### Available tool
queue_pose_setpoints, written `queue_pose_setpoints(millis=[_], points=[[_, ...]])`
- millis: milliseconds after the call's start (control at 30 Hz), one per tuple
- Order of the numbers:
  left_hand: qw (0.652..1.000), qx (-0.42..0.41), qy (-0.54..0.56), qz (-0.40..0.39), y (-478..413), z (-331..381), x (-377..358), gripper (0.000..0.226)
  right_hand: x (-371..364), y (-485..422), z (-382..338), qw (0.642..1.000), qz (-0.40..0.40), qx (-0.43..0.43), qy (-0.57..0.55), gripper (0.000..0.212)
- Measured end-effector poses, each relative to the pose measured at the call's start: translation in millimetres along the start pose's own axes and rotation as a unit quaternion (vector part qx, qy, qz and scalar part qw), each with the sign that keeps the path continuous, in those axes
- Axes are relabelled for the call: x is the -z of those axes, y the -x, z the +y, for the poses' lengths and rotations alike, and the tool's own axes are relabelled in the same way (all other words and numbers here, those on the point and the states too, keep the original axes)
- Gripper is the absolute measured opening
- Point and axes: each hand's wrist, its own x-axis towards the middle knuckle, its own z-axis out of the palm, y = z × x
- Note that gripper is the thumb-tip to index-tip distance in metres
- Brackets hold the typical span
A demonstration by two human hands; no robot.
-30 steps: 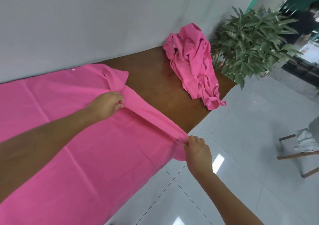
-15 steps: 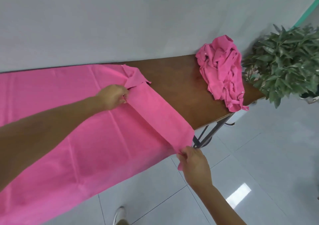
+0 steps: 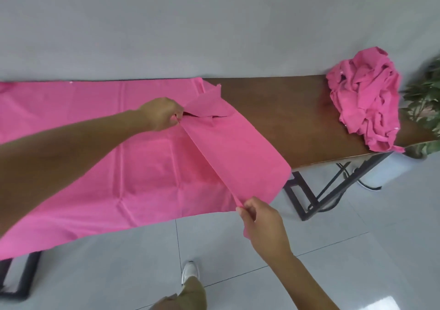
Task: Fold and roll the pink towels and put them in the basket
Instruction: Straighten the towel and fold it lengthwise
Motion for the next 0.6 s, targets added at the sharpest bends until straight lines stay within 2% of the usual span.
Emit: queue_pose_setpoints(millis=[600], points=[[0.995,0.066,-0.059,0.037,132.0,-101.4,70.5,0.005,-75.4,24.1,-135.6,0.983,-0.12,0.091,-0.103,0.024]])
